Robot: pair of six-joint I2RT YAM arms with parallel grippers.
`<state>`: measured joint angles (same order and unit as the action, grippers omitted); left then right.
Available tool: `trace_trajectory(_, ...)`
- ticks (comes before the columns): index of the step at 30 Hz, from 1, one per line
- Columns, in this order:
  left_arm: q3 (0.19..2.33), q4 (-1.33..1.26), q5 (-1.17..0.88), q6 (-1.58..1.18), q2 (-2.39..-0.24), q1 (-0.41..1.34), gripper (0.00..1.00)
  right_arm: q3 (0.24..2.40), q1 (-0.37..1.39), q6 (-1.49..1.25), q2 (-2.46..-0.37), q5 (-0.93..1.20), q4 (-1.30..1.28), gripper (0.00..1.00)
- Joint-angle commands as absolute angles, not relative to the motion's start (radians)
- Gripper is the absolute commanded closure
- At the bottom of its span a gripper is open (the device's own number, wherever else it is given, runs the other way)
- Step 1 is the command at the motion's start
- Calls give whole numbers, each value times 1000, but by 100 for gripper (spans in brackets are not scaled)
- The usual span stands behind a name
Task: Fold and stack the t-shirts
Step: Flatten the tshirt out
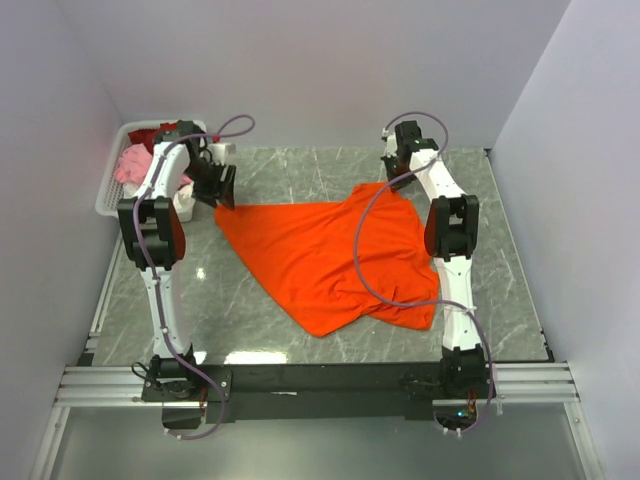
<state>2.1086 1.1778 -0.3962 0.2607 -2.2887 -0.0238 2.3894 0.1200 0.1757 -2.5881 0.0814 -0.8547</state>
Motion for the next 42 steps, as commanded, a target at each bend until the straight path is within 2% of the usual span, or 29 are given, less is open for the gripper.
trace_trajectory(1,2232,1213,-408,284,-2292,-41,31,2340,98,212,-2519,2,-833,100)
trace_trajectory(6,2252,1213,-443,305,-2298,-38,29,2295,-50,201,-2355,-3,-801,100)
trace_trajectory(9,2227,1169,-448,298,-2289,-35,28,2278,-103,198,-2278,79,-824,100)
trace_trajectory(12,2233,1161,-453,305,-2312,-23,30,2169,-115,224,-2197,100,-798,100)
trace_trajectory(15,2264,1129,-466,296,-2342,-6,30,2095,-114,236,-2174,110,-782,100)
trace_trajectory(18,2289,1063,-469,255,-2362,29,32,2126,-112,236,-2210,114,-825,100)
trace_trajectory(25,2267,660,-549,57,-2423,90,33,2177,-98,244,-2240,84,-860,100)
trace_trajectory(29,2286,380,-565,-98,-2505,127,28,2164,-97,252,-2221,80,-880,100)
trace_trajectory(33,2388,279,-560,-195,-2606,172,24,2123,-95,268,-2191,86,-905,100)
trace_trajectory(37,2395,235,-480,-212,-2657,209,17,2069,-91,278,-2163,89,-919,100)
trace_trajectory(39,2427,256,-451,-184,-2672,225,20,2060,-89,284,-2149,86,-919,100)
trace_trajectory(42,2406,343,-448,-126,-2672,242,38,2057,-89,301,-2140,80,-934,100)
